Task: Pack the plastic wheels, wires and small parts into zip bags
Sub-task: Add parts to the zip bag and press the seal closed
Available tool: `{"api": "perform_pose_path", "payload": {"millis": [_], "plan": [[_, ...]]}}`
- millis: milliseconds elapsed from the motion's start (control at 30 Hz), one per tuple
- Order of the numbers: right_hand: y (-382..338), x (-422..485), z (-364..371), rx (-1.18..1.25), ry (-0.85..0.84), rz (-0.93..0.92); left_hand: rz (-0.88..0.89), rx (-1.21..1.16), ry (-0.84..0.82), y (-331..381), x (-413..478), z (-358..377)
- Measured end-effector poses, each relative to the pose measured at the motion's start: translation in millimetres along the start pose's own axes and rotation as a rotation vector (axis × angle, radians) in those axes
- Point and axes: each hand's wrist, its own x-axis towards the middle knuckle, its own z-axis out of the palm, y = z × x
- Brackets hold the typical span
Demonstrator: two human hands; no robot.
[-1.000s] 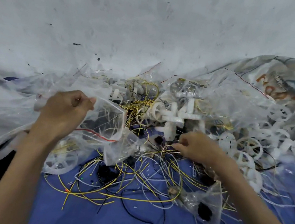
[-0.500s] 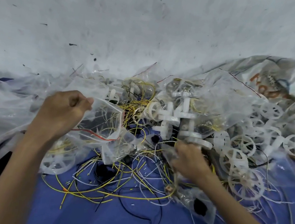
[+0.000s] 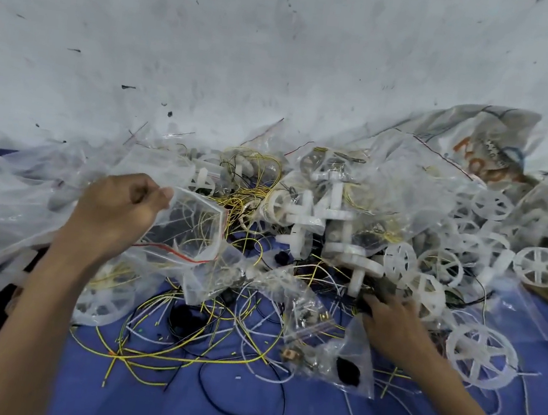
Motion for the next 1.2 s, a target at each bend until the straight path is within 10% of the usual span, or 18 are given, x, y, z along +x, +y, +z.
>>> {"api": "perform_pose_path", "payload": {"millis": [133,267,500,667,867,1000,1133,1200], "plan": [[-13.0,-0.5,4.5,0.54,0.23,0.085,0.005,0.005,-0.01,0.4,-0.7,2.4],[-8.4,-5.8,-21.7,1.297,0.121,0.222,0.017,0.018,-0.01,-0.2,-0.3,2.7],[-6.2,-16.3,-115.8,0.788,0.308,-0.245,-0.003,0.012,-0.016,0.1,1.3,1.5],[-14.1,1.7,-160.1,1.096,0.337,-0.344,-0.01,0.009,-0.019,0.3,-0.6,-0.5],[-53.2,16.0,-147.2,1.602,-0.016,-0.413,-0.017,0.007,-0.012,-0.8,1.6,-4.1],[-80.5,11.6,-102.5,1.075,-0.423,-0.534,-0.02,-0.006,-0.011,-1.1,1.9,-1.8],[-66.2,27.5,-81.5,0.6,0.296,-0.469,-0.016,-0.008,-0.003,-1.4,1.2,-3.8],[-49.1,35.7,-72.2,0.587,0.261,-0.392,-0.021,-0.015,0.003,-1.8,0.5,-6.7]]}}
